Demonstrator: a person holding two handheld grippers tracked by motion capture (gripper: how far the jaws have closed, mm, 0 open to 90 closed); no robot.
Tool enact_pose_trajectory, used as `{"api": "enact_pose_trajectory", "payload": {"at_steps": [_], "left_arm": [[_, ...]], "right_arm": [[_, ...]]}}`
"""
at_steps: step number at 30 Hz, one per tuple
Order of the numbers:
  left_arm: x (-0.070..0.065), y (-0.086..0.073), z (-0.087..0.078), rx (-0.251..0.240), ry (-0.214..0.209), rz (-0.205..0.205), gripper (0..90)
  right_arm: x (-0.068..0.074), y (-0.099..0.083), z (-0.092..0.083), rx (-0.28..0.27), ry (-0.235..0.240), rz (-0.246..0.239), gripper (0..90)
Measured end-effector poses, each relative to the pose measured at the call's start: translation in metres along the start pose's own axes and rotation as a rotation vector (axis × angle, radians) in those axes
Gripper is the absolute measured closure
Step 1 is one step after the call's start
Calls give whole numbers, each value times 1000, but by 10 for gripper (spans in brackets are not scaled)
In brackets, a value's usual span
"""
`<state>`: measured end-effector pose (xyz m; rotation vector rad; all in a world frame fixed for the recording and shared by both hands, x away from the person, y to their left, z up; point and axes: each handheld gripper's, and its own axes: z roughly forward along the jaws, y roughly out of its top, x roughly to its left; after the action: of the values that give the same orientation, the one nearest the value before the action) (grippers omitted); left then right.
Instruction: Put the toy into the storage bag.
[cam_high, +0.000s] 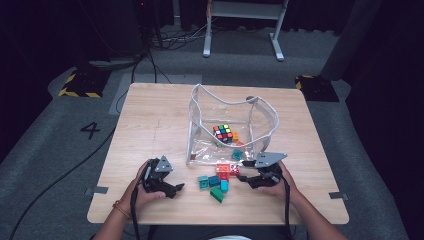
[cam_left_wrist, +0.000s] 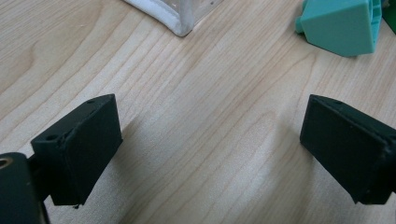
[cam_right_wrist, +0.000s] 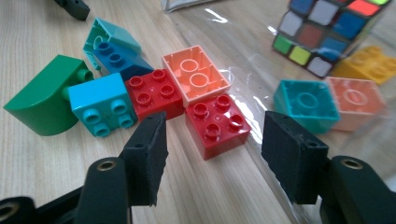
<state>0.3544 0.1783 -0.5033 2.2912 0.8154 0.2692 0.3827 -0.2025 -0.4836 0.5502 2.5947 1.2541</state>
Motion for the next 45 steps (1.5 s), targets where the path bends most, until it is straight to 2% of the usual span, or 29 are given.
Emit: {"api": "enact_pose_trajectory", "payload": {"at_steps": [4,7,11,13,16,18,19,22,23,26,28,29,30,35,36,37,38,40,45], "left_arm": [[0,0,0,0,0,0,55],[0,0,0,0,0,0,55],[0,0,0,0,0,0,55],[0,0,0,0,0,0,55],[0,0,0,0,0,0,55],[0,0,0,0,0,0,55],[0,0,0,0,0,0,55],[0,0,0,0,0,0,55],[0,0,0,0,0,0,55],[0,0,0,1,-2,-1,55],[0,0,0,0,0,0,55],[0,0,0,0,0,0,55],[0,0,0,0,0,0,55],[0,0,0,0,-2,-1,55],[0,0,0,0,-2,0,56],[0,0,0,0,-3,0,56],[0,0,0,0,-3,0,56],[0,0,0,1,-3,0,56],[0,0,0,2,-3,1,56]], "right_arm": [[-2,3,17,36,3,-28,388],[-3,5,24,43,1,-7,381],[-4,7,27,42,3,-11,380],[-5,8,29,27,8,-29,381],[-3,8,29,43,3,-15,384],[-3,7,29,44,7,-27,416],[0,7,29,42,13,-3,425],[0,5,31,41,22,-21,499],[2,3,31,58,17,-8,512],[1,3,31,48,27,-37,554],[2,1,28,54,28,-23,583],[1,0,27,46,35,-32,585],[1,-1,26,52,37,-15,585],[-1,-4,19,40,38,-26,587],[-2,-6,15,35,39,-35,586],[-3,-7,7,45,23,-15,587],[-3,-7,7,45,23,-15,587],[-7,-8,0,7,34,-30,587],[-9,-13,-17,-1,-1,-38,587]]}}
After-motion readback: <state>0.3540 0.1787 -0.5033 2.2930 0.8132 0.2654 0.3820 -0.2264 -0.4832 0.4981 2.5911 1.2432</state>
